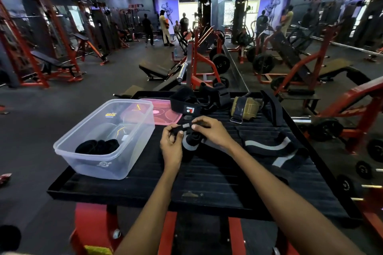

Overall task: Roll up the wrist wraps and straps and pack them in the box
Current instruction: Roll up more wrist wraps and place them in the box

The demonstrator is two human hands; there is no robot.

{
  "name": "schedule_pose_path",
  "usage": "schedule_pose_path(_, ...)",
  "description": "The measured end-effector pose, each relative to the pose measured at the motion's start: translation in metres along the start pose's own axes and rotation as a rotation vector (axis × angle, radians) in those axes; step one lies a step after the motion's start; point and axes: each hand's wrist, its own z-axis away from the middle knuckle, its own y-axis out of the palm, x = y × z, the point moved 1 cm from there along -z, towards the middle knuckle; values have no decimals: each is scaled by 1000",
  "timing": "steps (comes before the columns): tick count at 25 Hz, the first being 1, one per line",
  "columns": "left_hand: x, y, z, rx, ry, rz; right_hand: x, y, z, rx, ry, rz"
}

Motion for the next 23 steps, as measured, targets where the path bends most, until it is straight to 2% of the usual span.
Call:
schedule_pose_path(3, 5, -1, -13, -20, -35, 26, -4, 6, -15, 6, -57, 170)
schedule_pose_path(5, 10, -1, -17, 0, -86, 32, -8, 11, -18, -51, -101, 118)
schedule_pose_path(8, 16, 0, -15, -25, -57, -126, -28, 13, -19, -64, -130, 20)
schedule_pose_path(11, 16, 0, -14, -94, 26, -260, -46, 1, -17, -63, 41, 5)
schedule_pose_path(13, 18, -5, -17, -200, 63, -314, -50, -14, -14, 54, 222, 119)
schedule_pose_path(15, 20, -9, -19, -282, 88, -321, -41, -28, -13, 195, 308, 195)
schedule_pose_path(18, 19, -10, -18, -320, 132, -352, -23, -39, -12, 383, 267, 553)
schedule_pose_path(20, 17, -9, -17, -318, 156, -383, -17, -41, -12, 407, 273, 724)
schedule_pose_path(23, 19, -12, -18, -342, 127, -352, -5, -41, -4, 455, 356, 541)
